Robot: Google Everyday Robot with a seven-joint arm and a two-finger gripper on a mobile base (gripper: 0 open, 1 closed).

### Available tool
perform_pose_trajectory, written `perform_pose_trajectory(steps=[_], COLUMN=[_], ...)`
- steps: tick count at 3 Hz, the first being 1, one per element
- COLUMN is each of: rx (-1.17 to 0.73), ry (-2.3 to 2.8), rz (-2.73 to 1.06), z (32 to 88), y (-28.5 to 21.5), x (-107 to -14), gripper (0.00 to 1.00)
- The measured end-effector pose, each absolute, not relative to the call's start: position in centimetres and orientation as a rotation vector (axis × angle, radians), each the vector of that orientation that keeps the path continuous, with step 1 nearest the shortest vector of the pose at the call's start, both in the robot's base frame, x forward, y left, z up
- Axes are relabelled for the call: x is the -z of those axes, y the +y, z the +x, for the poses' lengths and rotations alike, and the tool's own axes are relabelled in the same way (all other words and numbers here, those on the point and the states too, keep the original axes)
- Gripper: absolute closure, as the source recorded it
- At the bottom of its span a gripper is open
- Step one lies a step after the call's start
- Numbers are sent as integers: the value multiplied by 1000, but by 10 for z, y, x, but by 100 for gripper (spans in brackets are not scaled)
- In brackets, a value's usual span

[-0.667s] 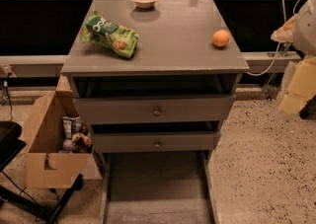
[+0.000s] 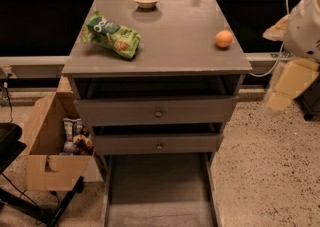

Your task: Place green rice chip bag into bottom drawer

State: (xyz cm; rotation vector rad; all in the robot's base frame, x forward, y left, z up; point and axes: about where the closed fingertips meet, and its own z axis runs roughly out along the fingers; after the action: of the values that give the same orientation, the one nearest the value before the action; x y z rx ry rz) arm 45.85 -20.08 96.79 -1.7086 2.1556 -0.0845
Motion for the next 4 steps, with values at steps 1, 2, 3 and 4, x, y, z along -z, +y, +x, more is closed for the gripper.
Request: perform_pose_trajectory(steps=[1, 2, 3, 4], rx=[-33, -104, -111, -91], ry=[2007, 1881, 1867, 1908], rz=[-1662, -1586, -1555, -1550], z=[504, 560, 601, 632], y=[-161, -116, -70, -22], x=[-945, -934, -930, -918], gripper=[0, 0, 0, 0])
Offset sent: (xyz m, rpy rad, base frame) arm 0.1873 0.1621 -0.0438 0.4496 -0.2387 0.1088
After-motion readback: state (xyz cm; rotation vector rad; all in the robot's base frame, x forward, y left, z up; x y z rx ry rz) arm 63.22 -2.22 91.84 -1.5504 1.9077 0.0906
